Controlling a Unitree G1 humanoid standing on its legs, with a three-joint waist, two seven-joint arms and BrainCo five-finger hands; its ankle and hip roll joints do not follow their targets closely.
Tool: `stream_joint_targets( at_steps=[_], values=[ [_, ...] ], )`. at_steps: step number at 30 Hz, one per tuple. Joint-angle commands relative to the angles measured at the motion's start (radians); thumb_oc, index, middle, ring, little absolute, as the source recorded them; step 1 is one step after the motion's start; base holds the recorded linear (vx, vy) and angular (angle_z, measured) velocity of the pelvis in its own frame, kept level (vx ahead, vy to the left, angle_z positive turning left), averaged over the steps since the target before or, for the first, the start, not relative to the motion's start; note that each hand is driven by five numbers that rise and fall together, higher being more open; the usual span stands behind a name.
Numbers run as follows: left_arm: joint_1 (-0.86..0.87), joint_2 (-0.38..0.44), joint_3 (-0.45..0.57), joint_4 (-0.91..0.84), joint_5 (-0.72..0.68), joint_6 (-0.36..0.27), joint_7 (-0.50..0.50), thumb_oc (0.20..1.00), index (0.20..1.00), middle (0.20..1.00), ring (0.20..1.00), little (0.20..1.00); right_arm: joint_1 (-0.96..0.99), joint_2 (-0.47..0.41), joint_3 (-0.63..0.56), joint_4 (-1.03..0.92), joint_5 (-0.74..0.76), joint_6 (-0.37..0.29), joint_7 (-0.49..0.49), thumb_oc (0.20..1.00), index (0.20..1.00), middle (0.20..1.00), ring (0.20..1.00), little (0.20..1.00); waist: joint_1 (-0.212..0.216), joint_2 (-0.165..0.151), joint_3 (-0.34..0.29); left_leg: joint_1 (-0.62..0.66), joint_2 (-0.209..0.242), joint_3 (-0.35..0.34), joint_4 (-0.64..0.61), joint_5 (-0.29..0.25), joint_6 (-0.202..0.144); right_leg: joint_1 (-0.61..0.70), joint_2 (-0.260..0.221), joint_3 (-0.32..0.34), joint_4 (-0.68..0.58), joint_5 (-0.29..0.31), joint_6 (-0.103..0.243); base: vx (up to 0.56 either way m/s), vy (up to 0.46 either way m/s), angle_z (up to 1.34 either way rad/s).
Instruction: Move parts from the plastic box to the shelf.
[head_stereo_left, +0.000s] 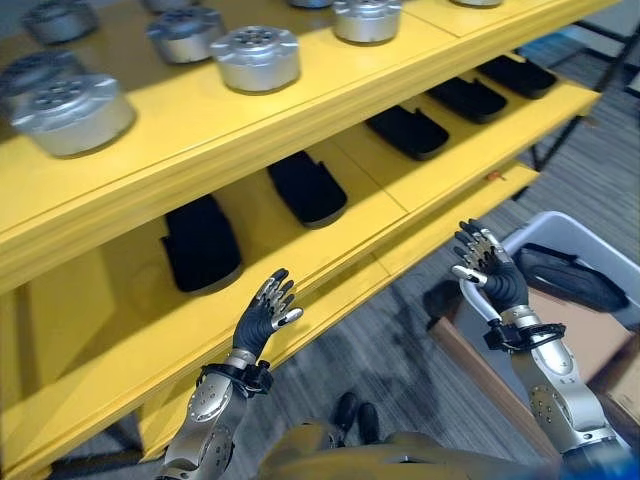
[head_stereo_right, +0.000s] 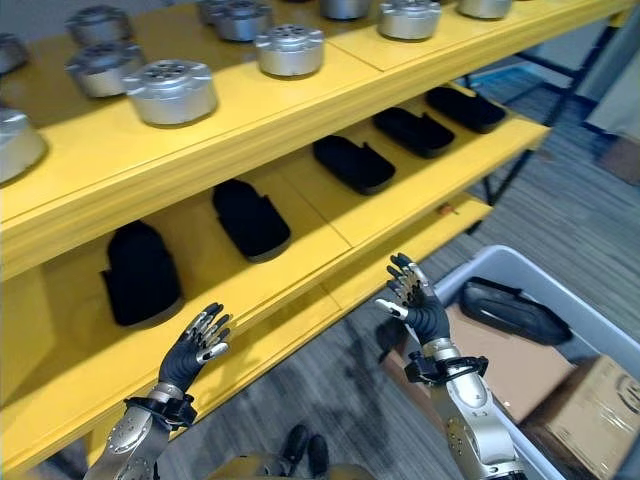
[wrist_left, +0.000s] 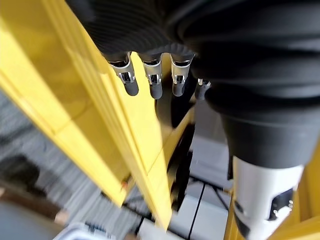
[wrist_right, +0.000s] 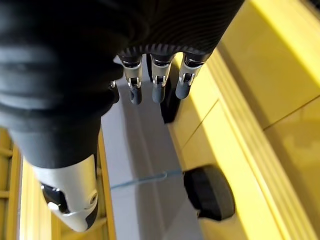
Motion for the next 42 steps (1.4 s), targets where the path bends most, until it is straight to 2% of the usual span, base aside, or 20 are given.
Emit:
stream_joint_targets(
  at_steps=[1,7,11,13,15,16,17,19,21,22,23,25,29,34,35,36,39,40,41,42],
  values=[
    [-0.017,0.039,0.014,-0.063,0.007,-0.036,-0.033,1.0,1.0,1.0,1.0,1.0,-0.038,0.02,-0.014,-0.038,0.003,-0.021,0.022,1.0,1.0,1.0,1.0,1.0,0.041,0.001,-0.03,0.056,0.068,0.148,-0.104,0.081,0.004,-0.006,-0.041,-0.06,0.012,0.006,0.103,0.14,0.096,-0.61],
    [-0.036,0.045,0.028,-0.063,0.026,-0.039,0.007,1.0,1.0,1.0,1.0,1.0,-0.083,0.047,0.077,-0.007,0.013,0.023,0.03,1.0,1.0,1.0,1.0,1.0,0.045,0.006,-0.062,0.142,0.083,0.252,-0.12,0.029,0.042,0.028,-0.042,0.037,0.029,0.014,0.127,0.11,0.138,-0.6],
    [-0.052,0.051,0.029,-0.065,0.042,-0.043,0.023,1.0,1.0,1.0,1.0,1.0,-0.092,0.055,0.093,-0.002,0.012,0.029,0.029,1.0,1.0,1.0,1.0,1.0,0.041,0.017,-0.055,0.139,0.077,0.291,-0.097,0.006,0.057,0.0,-0.042,0.078,0.074,0.011,0.141,0.01,0.114,-0.54],
    [-0.065,0.052,0.027,-0.066,0.048,-0.045,0.031,1.0,1.0,1.0,1.0,1.0,-0.095,0.061,0.096,-0.005,0.012,0.029,0.027,1.0,1.0,1.0,1.0,1.0,0.04,0.022,-0.042,0.131,0.079,0.31,-0.082,-0.006,0.065,-0.042,-0.036,0.088,0.143,0.0,0.149,-0.05,0.087,-0.47],
    [-0.082,0.064,0.029,-0.067,0.06,-0.05,0.043,1.0,1.0,1.0,1.0,1.0,-0.113,0.067,0.109,-0.006,0.011,0.03,0.027,1.0,1.0,1.0,1.0,1.0,0.034,0.021,-0.009,0.123,0.086,0.338,-0.066,-0.017,0.072,-0.106,-0.026,0.083,0.244,0.002,0.179,-0.1,0.061,-0.59],
    [-0.092,0.072,0.031,-0.071,0.075,-0.057,0.056,1.0,1.0,1.0,1.0,1.0,-0.126,0.073,0.121,-0.01,0.008,0.029,0.026,1.0,1.0,1.0,1.0,1.0,0.035,0.021,0.02,0.124,0.099,0.371,-0.059,-0.026,0.076,-0.162,-0.043,0.034,0.321,0.033,0.224,-0.06,0.054,-0.75],
    [-0.091,0.074,0.034,-0.076,0.076,-0.059,0.061,1.0,1.0,1.0,1.0,1.0,-0.13,0.077,0.128,-0.016,0.009,0.03,0.027,1.0,1.0,1.0,1.0,1.0,0.037,0.022,0.032,0.14,0.106,0.393,-0.058,-0.04,0.078,-0.181,-0.072,-0.02,0.354,0.035,0.232,-0.02,0.039,-0.97],
    [-0.089,0.075,0.041,-0.076,0.069,-0.057,0.065,1.0,1.0,1.0,1.0,1.0,-0.145,0.087,0.141,-0.013,0.006,0.032,0.026,1.0,1.0,1.0,1.0,1.0,0.051,0.031,0.042,0.163,0.128,0.436,-0.067,-0.051,0.072,-0.198,-0.157,-0.123,0.318,0.057,0.22,0.0,-0.009,-1.3],
    [-0.082,0.071,0.054,-0.087,0.056,-0.056,0.068,1.0,1.0,1.0,1.0,1.0,-0.172,0.091,0.153,-0.001,-0.005,0.03,0.021,1.0,1.0,1.0,1.0,1.0,0.076,0.05,0.056,0.185,0.165,0.48,-0.073,-0.061,0.056,-0.196,-0.281,-0.277,0.244,0.075,0.199,0.0,-0.049,-1.03],
    [-0.079,0.067,0.059,-0.093,0.05,-0.055,0.066,1.0,1.0,1.0,1.0,1.0,-0.191,0.094,0.16,0.01,-0.013,0.033,0.018,1.0,1.0,1.0,1.0,1.0,0.079,0.053,0.06,0.197,0.176,0.498,-0.079,-0.064,0.049,-0.199,-0.319,-0.321,0.204,0.103,0.206,0.05,-0.08,-0.94],
    [-0.083,0.063,0.06,-0.091,0.046,-0.054,0.063,1.0,1.0,1.0,1.0,1.0,-0.205,0.095,0.162,0.014,-0.014,0.033,0.017,1.0,1.0,1.0,1.0,1.0,0.073,0.051,0.06,0.211,0.175,0.502,-0.087,-0.067,0.043,-0.198,-0.327,-0.317,0.155,0.127,0.214,0.09,-0.09,-1.01],
    [-0.088,0.059,0.059,-0.085,0.05,-0.055,0.06,1.0,1.0,1.0,1.0,1.0,-0.206,0.095,0.16,0.011,-0.014,0.037,0.017,1.0,1.0,1.0,1.0,1.0,0.055,0.035,0.059,0.226,0.163,0.488,-0.096,-0.072,0.039,-0.194,-0.316,-0.251,0.111,0.174,0.231,0.12,-0.152,-0.71],
    [-0.09,0.023,0.049,-0.065,0.055,-0.053,0.055,1.0,1.0,1.0,1.0,1.0,-0.198,0.084,0.156,0.019,-0.011,0.046,0.019,1.0,1.0,1.0,1.0,1.0,0.043,0.004,-0.001,0.259,0.173,0.488,-0.125,-0.087,0.014,-0.136,-0.306,-0.278,0.047,0.195,0.236,0.23,-0.248,0.53],
    [-0.104,0.002,0.028,-0.058,0.033,-0.044,0.056,1.0,1.0,1.0,1.0,1.0,-0.187,0.059,0.127,0.008,-0.002,0.034,-0.002,1.0,1.0,1.0,1.0,1.0,0.017,0.021,-0.017,0.262,0.256,0.477,-0.125,-0.073,-0.04,-0.105,-0.251,-0.307,0.059,0.117,0.199,0.16,-0.271,-0.06],
    [-0.111,-0.004,0.016,-0.047,0.039,-0.04,0.055,1.0,1.0,1.0,1.0,1.0,-0.166,0.041,0.097,0.0,0.001,0.022,-0.006,1.0,1.0,1.0,1.0,1.0,0.001,0.039,-0.027,0.256,0.307,0.477,-0.125,-0.037,-0.078,-0.097,-0.214,-0.317,0.05,0.081,0.175,0.16,-0.362,-0.25],
    [-0.111,-0.005,0.014,-0.046,0.039,-0.04,0.052,1.0,1.0,1.0,1.0,1.0,-0.161,0.038,0.093,-0.002,0.002,0.022,-0.007,1.0,1.0,1.0,1.0,1.0,-0.002,0.042,-0.028,0.252,0.315,0.478,-0.12,-0.03,-0.083,-0.093,-0.207,-0.316,0.047,0.076,0.171,0.18,-0.385,0.28],
    [-0.116,-0.012,0.016,-0.045,0.038,-0.038,0.051,1.0,1.0,1.0,1.0,1.0,-0.145,0.03,0.074,-0.005,0.017,0.011,-0.011,1.0,1.0,1.0,1.0,1.0,-0.008,0.044,-0.022,0.214,0.335,0.468,-0.012,0.006,-0.103,-0.064,-0.167,-0.301,0.027,0.048,0.138,0.1,-0.192,0.34],
    [-0.114,-0.013,0.017,-0.045,0.036,-0.038,0.052,1.0,1.0,1.0,1.0,1.0,-0.141,0.028,0.073,-0.007,0.019,0.01,-0.01,1.0,1.0,1.0,1.0,1.0,-0.007,0.041,-0.016,0.194,0.335,0.457,0.048,0.025,-0.109,-0.051,-0.154,-0.293,0.021,0.042,0.126,0.09,-0.245,-0.12],
    [-0.105,-0.014,0.025,-0.05,0.035,-0.038,0.05,1.0,1.0,1.0,1.0,1.0,-0.13,0.022,0.076,-0.015,0.025,0.01,0.002,1.0,1.0,1.0,1.0,1.0,0.003,0.025,0.004,0.134,0.324,0.427,0.22,0.081,-0.108,-0.021,-0.135,-0.271,0.01,0.027,0.1,0.06,-0.189,-0.06],
    [-0.105,-0.014,0.025,-0.05,0.035,-0.037,0.05,1.0,1.0,1.0,1.0,1.0,-0.13,0.022,0.076,-0.016,0.025,0.011,0.002,1.0,1.0,1.0,1.0,1.0,0.002,0.026,0.004,0.127,0.325,0.424,0.231,0.076,-0.108,-0.021,-0.133,-0.273,0.01,0.027,0.099,0.07,-0.206,-0.07]
  ],
)
